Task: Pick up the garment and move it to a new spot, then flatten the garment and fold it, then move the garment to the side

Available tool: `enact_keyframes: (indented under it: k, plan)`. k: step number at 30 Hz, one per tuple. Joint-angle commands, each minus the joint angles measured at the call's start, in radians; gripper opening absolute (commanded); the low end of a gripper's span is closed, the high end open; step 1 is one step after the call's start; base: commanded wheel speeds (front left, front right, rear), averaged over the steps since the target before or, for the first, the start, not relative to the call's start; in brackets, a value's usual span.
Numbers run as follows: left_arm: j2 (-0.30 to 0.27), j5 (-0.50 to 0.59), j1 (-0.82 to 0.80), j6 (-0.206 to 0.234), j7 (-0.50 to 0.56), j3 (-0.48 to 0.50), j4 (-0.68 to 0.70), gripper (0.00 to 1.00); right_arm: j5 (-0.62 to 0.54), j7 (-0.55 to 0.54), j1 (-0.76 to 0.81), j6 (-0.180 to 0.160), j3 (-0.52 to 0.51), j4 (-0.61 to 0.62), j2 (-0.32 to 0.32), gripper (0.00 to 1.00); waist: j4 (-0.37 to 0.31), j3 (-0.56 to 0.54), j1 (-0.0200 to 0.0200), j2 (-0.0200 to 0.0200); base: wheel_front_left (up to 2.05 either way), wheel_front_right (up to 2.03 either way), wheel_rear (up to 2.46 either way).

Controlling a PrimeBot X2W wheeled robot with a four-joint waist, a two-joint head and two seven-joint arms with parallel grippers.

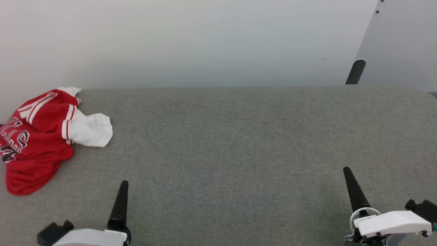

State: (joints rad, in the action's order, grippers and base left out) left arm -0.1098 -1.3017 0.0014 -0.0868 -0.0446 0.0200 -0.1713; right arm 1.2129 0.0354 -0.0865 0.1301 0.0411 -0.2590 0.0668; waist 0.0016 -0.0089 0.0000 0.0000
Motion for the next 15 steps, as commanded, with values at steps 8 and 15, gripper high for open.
enact_keyframes:
  k: [8, 15]
  plan:
    - [-0.034, 0.191, 0.003, 0.014, -0.035, -0.030, 0.023, 1.00, -0.228, 0.016, -0.022, 0.000, -0.009, 0.019, -0.010, 1.00, 0.001, -0.005, 0.0000, 0.0000, 0.00, 0.00, 0.00]
    - [-0.048, 0.335, 0.010, 0.023, -0.058, -0.041, 0.034, 1.00, -0.377, 0.020, -0.015, 0.000, -0.016, 0.034, -0.016, 1.00, 0.001, -0.008, 0.0000, 0.0000, 0.00, 0.00, 0.00]
